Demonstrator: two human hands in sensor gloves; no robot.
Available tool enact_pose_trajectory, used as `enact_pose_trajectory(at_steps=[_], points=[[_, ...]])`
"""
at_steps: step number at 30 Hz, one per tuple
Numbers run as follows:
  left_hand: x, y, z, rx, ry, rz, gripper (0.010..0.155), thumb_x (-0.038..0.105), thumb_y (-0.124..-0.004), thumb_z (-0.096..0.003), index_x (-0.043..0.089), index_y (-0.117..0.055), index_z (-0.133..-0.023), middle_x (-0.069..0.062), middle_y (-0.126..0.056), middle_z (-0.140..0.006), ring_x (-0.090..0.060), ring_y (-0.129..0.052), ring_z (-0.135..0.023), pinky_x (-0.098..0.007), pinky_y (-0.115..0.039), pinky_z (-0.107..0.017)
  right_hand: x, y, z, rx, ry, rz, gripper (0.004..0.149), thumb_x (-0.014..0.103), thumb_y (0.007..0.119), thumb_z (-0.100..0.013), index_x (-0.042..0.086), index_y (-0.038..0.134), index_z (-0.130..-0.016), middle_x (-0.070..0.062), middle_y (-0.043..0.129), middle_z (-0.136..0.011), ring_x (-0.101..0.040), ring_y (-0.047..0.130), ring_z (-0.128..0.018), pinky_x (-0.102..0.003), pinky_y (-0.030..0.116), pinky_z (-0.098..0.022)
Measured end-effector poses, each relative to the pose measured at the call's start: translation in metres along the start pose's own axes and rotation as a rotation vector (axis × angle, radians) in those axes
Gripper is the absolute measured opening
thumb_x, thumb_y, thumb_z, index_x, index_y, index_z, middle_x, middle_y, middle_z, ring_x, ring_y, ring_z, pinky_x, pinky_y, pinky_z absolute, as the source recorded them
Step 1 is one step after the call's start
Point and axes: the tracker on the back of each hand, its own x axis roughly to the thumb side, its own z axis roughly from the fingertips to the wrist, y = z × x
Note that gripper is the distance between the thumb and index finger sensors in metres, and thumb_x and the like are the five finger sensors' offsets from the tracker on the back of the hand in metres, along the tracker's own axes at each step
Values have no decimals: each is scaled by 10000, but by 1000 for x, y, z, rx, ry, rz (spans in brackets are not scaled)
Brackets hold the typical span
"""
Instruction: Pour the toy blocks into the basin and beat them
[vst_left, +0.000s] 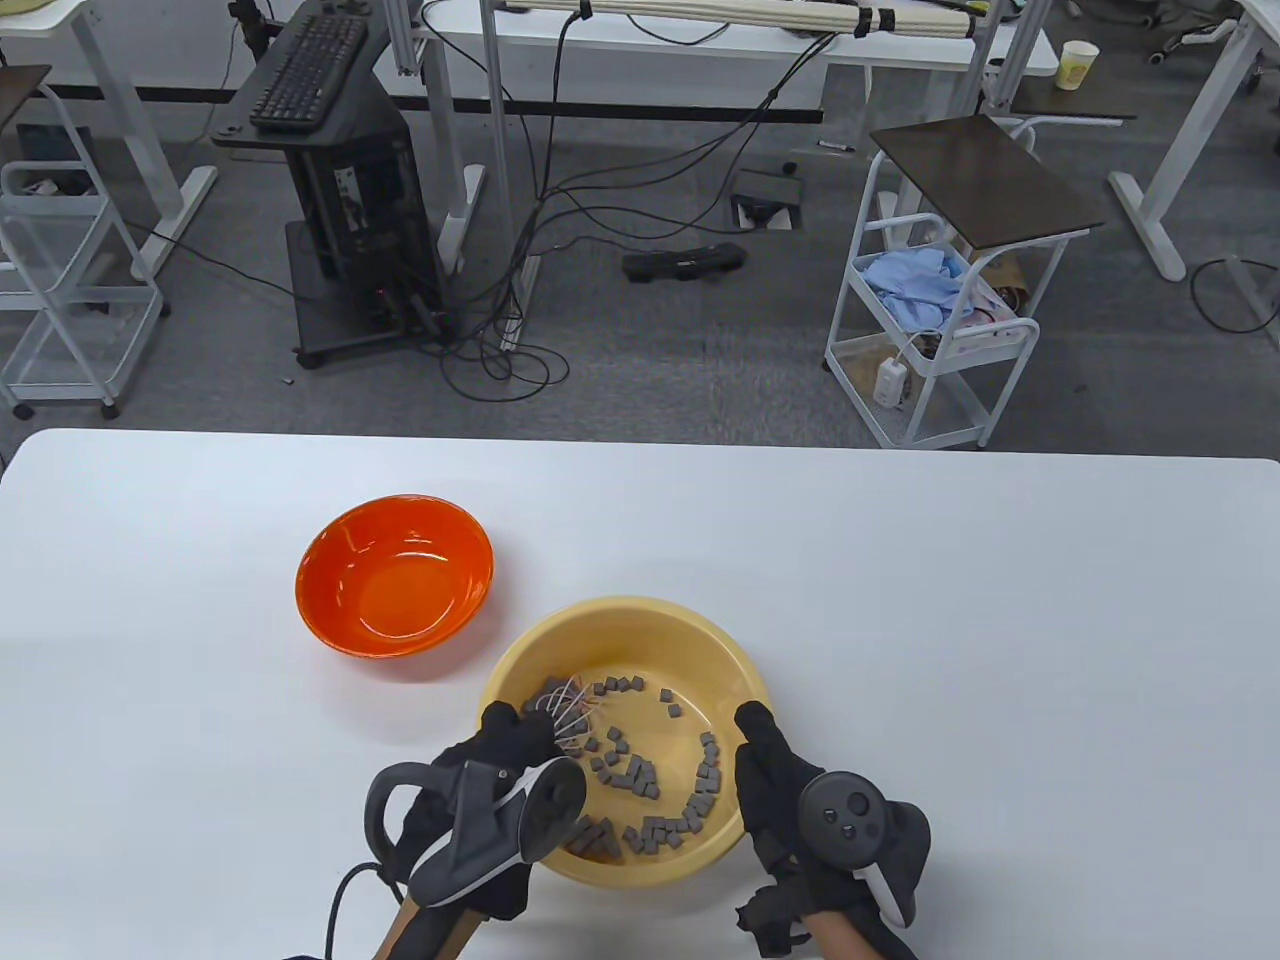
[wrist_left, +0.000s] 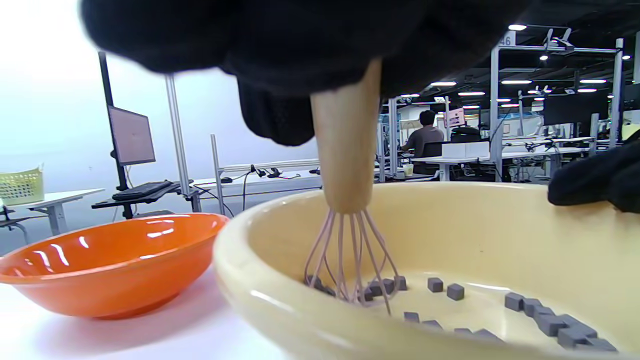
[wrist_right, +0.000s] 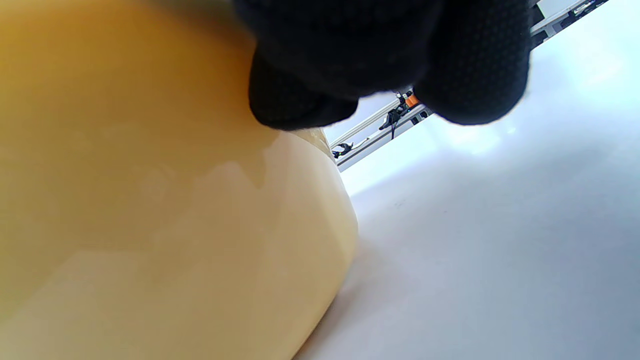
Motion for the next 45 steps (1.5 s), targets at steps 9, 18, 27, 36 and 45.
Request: enact_pose_trajectory(at_steps=[9,18,27,36,45], points=[[-13,20,8,-17,-9,25,394,455,-734,-620,157,-964,-738,-177,-1019,-634,2,-948,-134,-254,-906,-147,0,0,0,-2,0,0,420,345,645,-712,167,628,-1092,-157,909,-561,-171,894,-218,-530,810,-489],[-17,18,7,-25,-56,143,401,463,-722,-629,157,-968,-715,-170,-1018,-607,-9,-960,-143,-261,-908,-157,0,1,0,-4,3,-1,420,346,645,-712,167,630,-1091,-157,909,-562,-170,894,-218,-530,810,-489],[-10,3,-1,-110,-129,299,408,462,-714,-636,152,-934,-788,-182,-995,-684,-24,-988,-221,-280,-917,-210,-1,0,0,0,2,-3,420,346,644,-712,168,627,-1092,-158,909,-563,-172,894,-220,-531,809,-489],[9,-9,-5,-232,-269,377,481,428,-776,-619,141,-785,-1005,-223,-871,-923,-91,-1010,-443,-335,-915,-366,-1,0,0,2,1,-7,420,346,645,-711,170,627,-1092,-163,907,-571,-175,896,-225,-533,807,-492],[34,-18,-1,-149,-252,231,499,330,-795,-615,124,-704,-1060,-235,-796,-989,-120,-997,-533,-386,-903,-455,-1,0,0,3,0,-6,421,346,644,-712,166,628,-1092,-163,906,-573,-176,896,-226,-535,806,-493]])
